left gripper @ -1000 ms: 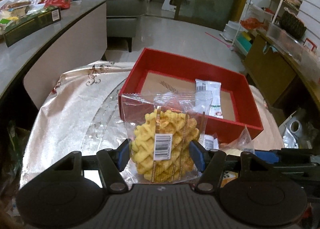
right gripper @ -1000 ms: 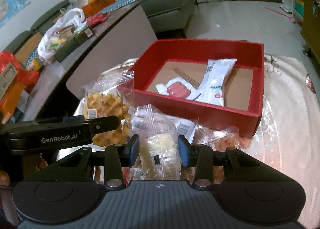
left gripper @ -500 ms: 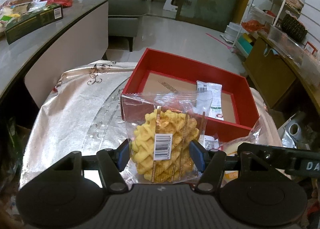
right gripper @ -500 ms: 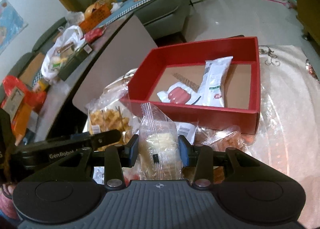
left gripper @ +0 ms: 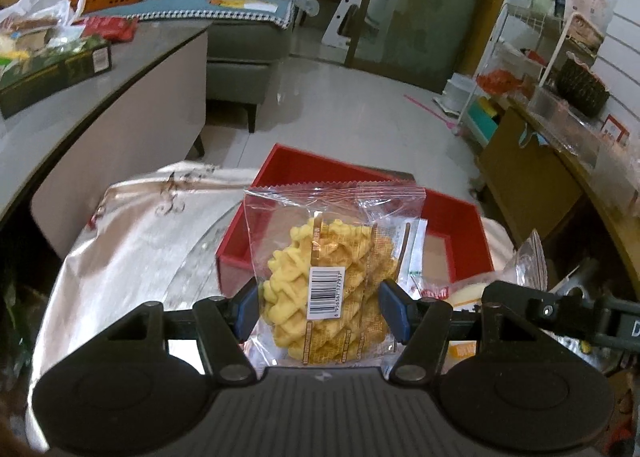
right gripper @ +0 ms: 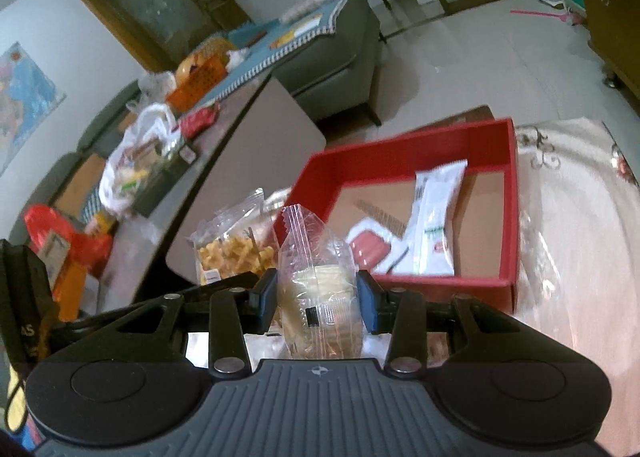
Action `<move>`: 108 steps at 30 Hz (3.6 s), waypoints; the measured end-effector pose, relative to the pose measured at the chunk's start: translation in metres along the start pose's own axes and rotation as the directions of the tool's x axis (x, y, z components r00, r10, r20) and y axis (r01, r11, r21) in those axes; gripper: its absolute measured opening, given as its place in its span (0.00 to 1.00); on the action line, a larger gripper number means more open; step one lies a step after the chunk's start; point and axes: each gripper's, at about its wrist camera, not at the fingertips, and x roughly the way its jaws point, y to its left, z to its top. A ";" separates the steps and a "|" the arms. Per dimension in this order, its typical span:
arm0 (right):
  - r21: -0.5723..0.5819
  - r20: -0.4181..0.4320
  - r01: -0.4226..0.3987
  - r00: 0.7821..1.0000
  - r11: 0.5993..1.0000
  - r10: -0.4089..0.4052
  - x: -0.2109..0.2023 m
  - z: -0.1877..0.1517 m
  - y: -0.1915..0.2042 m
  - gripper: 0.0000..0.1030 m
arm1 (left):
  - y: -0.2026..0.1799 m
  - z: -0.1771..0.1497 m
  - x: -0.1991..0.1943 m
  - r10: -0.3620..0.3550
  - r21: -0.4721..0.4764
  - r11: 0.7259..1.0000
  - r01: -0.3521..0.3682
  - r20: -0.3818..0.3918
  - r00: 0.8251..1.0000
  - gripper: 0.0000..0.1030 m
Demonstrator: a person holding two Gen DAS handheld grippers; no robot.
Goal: Organize snacks
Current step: 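Lift the waffle and bun pack and carry them toward the red box, then lower the waffle and bun pack into the red box and open both grippers, then lower the left gripper onto the white sauce packet while the right gripper lowers onto the Kaprons wafer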
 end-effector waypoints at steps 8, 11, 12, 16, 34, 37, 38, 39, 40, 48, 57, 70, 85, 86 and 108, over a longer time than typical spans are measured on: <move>0.027 0.045 -0.002 0.999 1.000 0.000 0.010 0.023 -0.007 0.48 | -0.016 0.017 0.025 0.002 0.021 1.000 -0.003 0.006 1.000 0.53; 0.034 0.052 0.008 0.999 0.999 -0.010 0.017 0.031 -0.013 0.48 | -0.018 0.025 0.037 0.018 0.024 1.000 -0.019 0.012 1.000 0.53; 0.039 0.054 0.014 0.998 0.999 -0.016 0.020 0.034 -0.015 0.48 | -0.018 0.028 0.042 0.021 0.022 1.000 -0.022 0.012 1.000 0.53; 0.052 0.052 0.038 0.998 0.998 -0.040 0.030 0.041 -0.025 0.48 | -0.013 0.038 0.059 0.028 -0.001 1.000 -0.028 0.004 1.000 0.53; 0.084 -0.019 0.195 0.981 0.977 -0.194 0.079 0.046 -0.064 0.50 | -0.017 0.039 0.105 0.062 0.038 0.997 -0.059 -0.058 0.996 0.55; 0.076 -0.026 0.204 0.979 0.976 -0.202 0.080 0.046 -0.063 0.53 | -0.018 0.040 0.105 0.061 0.049 0.997 -0.058 -0.063 0.996 0.56; 0.058 -0.026 0.218 0.976 0.974 -0.217 0.080 0.046 -0.060 0.54 | -0.019 0.040 0.104 0.062 0.055 0.997 -0.059 -0.064 0.996 0.58; 0.035 -0.025 0.238 0.971 0.971 -0.237 0.080 0.046 -0.057 0.56 | -0.019 0.040 0.104 0.066 0.058 0.996 -0.063 -0.063 0.996 0.59; 0.023 -0.022 0.254 0.967 0.967 -0.253 0.081 0.046 -0.056 0.60 | -0.020 0.041 0.103 0.074 0.060 0.996 -0.071 -0.061 0.995 0.61; -0.012 -0.024 0.291 0.956 0.957 -0.291 0.078 0.044 -0.053 0.65 | -0.011 0.043 0.096 0.089 0.044 0.995 -0.087 -0.049 0.995 0.65; -0.068 -0.036 0.305 0.951 0.950 -0.308 0.077 0.039 -0.042 0.68 | 0.000 0.039 0.080 0.091 0.075 0.993 -0.087 -0.048 0.995 0.65; -0.123 -0.084 0.201 0.974 0.972 -0.212 0.052 0.005 -0.002 0.72 | 0.033 0.007 0.023 0.070 0.081 0.995 -0.063 -0.079 0.994 0.65; -0.242 -0.249 0.120 0.952 0.963 -0.181 0.051 -0.063 0.036 0.79 | 0.084 -0.055 -0.029 0.106 0.098 0.991 -0.089 -0.186 0.977 0.65; -0.245 -0.256 0.112 0.951 0.963 -0.176 0.052 -0.065 0.037 0.82 | 0.087 -0.056 -0.030 0.102 0.106 0.991 -0.082 -0.198 0.975 0.65; -0.220 -0.366 0.077 0.918 0.972 -0.156 0.061 -0.073 0.020 0.85 | 0.080 -0.104 0.018 0.146 0.709 0.652 0.267 -0.464 0.874 0.65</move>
